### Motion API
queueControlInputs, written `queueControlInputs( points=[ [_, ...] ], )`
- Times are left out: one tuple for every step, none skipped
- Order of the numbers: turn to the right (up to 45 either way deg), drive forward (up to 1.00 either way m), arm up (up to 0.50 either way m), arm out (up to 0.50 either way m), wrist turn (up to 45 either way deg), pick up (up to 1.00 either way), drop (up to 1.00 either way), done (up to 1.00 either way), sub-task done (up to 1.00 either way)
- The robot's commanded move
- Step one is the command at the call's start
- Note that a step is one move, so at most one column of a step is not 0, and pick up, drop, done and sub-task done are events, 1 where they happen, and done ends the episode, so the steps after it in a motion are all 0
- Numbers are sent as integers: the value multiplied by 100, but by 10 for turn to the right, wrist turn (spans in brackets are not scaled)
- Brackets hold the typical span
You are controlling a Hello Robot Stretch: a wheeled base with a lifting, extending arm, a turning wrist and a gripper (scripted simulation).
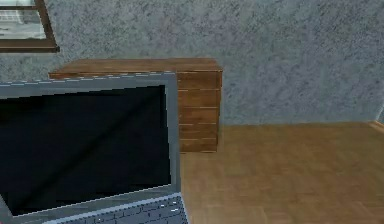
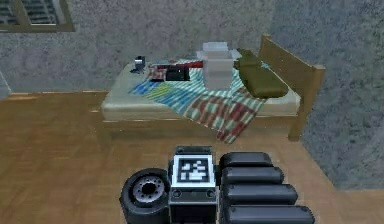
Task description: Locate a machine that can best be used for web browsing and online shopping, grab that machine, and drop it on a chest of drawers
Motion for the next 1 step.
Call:
queueControlInputs(
  points=[
    [-150, 0, 0, 0, 0, 0, 0, 0, 0]
  ],
)
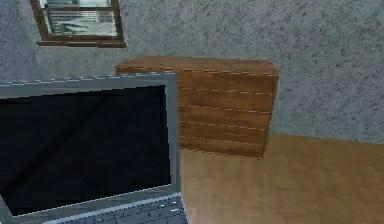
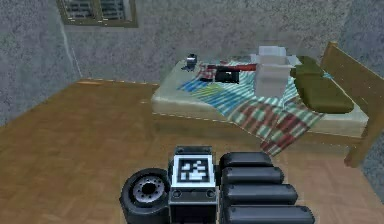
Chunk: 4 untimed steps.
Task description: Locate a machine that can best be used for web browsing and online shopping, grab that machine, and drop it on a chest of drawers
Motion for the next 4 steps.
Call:
queueControlInputs(
  points=[
    [0, 100, 0, 0, 0, 0, 0, 0, 0],
    [-60, 0, 0, 0, 0, 0, 0, 0, 0],
    [0, 60, 0, 0, 0, 0, 0, 0, 0],
    [-450, 0, 0, 0, 0, 0, 0, 0, 0]
  ],
)
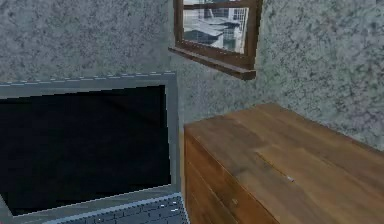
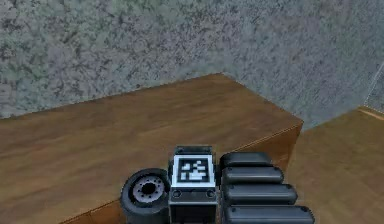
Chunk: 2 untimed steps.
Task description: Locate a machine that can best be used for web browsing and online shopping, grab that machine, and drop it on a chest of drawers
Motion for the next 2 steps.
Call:
queueControlInputs(
  points=[
    [-450, 0, 0, 0, 0, 0, 0, 0, 0],
    [-390, 0, 0, 0, 0, 0, 0, 0, 0]
  ],
)
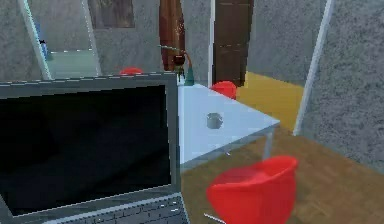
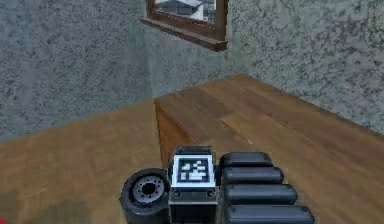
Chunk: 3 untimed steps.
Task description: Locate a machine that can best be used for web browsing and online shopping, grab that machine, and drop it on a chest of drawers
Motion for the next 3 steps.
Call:
queueControlInputs(
  points=[
    [450, 0, 0, 0, 0, 0, 0, 0, 0],
    [450, 0, 0, 0, 0, 0, 0, 0, 0],
    [90, 0, 0, 0, 0, 0, 0, 0, 0]
  ],
)
